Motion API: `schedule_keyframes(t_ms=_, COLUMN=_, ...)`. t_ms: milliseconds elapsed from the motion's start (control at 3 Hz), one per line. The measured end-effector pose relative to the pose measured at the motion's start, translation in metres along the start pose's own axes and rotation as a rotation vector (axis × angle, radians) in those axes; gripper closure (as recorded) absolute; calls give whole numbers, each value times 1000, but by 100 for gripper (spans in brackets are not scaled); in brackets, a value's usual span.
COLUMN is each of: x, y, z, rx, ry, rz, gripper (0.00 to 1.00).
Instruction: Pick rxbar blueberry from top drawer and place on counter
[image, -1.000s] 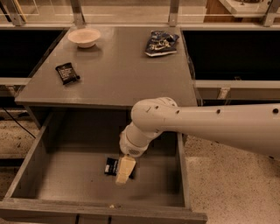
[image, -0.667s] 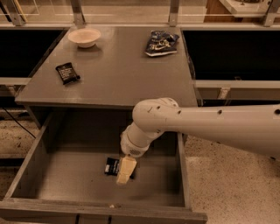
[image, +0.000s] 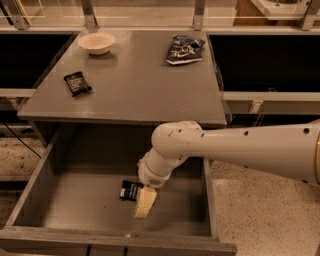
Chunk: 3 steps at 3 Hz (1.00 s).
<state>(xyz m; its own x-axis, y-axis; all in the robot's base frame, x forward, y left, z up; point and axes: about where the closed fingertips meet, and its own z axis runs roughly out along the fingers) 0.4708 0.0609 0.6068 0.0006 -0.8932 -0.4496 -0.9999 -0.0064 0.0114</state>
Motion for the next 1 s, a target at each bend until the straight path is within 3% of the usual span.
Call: schedule_keyframes(t_ms=1000, x=6, y=-2, z=19, rx=-44, ry=18, rz=14, gripper=0)
